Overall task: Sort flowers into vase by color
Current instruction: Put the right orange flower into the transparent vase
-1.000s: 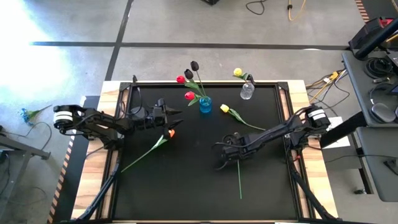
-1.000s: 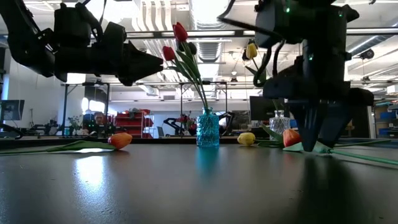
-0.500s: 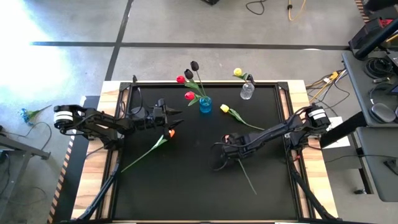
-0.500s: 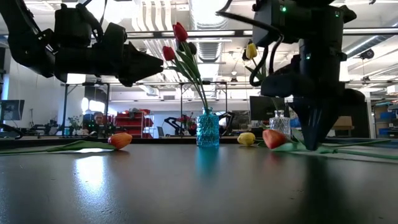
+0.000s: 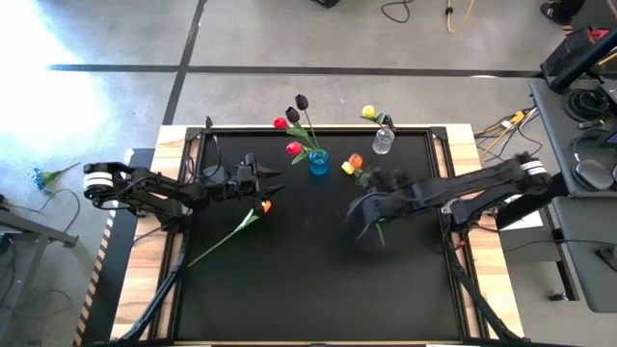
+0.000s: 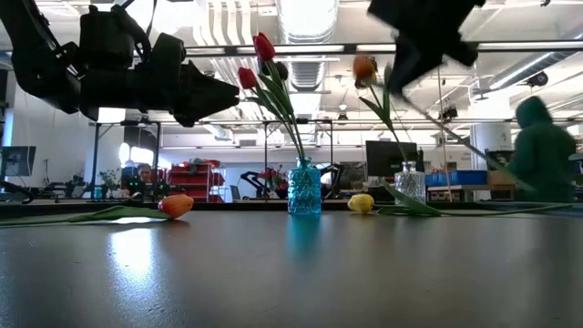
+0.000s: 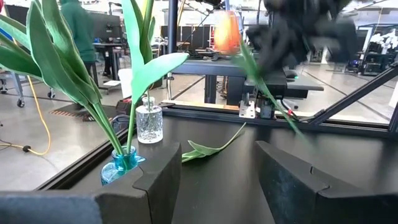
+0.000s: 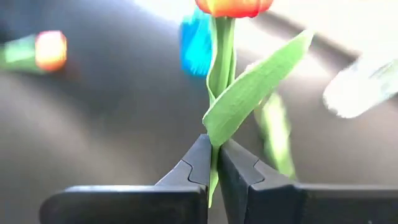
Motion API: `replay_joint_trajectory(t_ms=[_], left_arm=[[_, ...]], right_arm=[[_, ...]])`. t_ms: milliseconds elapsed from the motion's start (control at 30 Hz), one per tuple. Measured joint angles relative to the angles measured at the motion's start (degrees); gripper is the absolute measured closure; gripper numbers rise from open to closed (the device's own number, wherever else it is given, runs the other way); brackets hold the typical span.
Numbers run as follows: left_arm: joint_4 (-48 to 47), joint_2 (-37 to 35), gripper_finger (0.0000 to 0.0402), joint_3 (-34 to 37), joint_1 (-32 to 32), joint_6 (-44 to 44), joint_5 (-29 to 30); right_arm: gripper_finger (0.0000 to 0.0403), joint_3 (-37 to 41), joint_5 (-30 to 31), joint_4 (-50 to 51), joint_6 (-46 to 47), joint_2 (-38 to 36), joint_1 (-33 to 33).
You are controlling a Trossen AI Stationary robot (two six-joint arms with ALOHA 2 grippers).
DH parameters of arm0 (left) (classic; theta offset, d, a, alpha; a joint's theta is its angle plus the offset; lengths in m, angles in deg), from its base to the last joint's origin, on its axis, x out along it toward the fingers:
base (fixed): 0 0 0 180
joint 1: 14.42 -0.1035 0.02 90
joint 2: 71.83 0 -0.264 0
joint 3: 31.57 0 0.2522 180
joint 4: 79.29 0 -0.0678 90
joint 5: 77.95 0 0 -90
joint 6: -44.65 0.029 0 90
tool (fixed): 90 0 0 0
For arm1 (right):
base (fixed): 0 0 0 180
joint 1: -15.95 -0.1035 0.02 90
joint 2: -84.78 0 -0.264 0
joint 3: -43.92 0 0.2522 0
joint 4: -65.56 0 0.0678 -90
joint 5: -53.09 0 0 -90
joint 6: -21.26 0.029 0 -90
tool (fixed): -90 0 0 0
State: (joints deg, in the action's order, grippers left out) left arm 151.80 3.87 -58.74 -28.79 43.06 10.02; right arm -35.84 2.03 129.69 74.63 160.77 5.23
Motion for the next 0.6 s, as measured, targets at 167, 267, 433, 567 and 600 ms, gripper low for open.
replay_joint_trajectory(t_ms=[167,267,433,567,600], left_arm=[[0.1,-0.1,0.0214,0.0,0.0,0.0,0.0],[0.1,-0.1,0.0214,0.0,0.0,0.0,0.0],[0.2,-0.1,0.0214,0.0,0.0,0.0,0.0],[0.3,-0.1,0.0214,0.0,0.0,0.1,0.1],[0.3,-0.1,0.0214,0.0,0.0,0.1,0.1]], right_arm=[[0.0390,1.5,19.1,-0.1,-8.7,-9.0,0.0],[0.0390,2.7,27.9,-0.2,-12.9,-12.9,0.2],[0.0390,3.6,33.4,-0.4,-19.1,-17.3,1.6],[0.0390,3.6,31.3,-0.6,-24.9,-19.6,3.9],[0.0390,3.6,29.8,-0.8,-26.7,-20.2,4.7]])
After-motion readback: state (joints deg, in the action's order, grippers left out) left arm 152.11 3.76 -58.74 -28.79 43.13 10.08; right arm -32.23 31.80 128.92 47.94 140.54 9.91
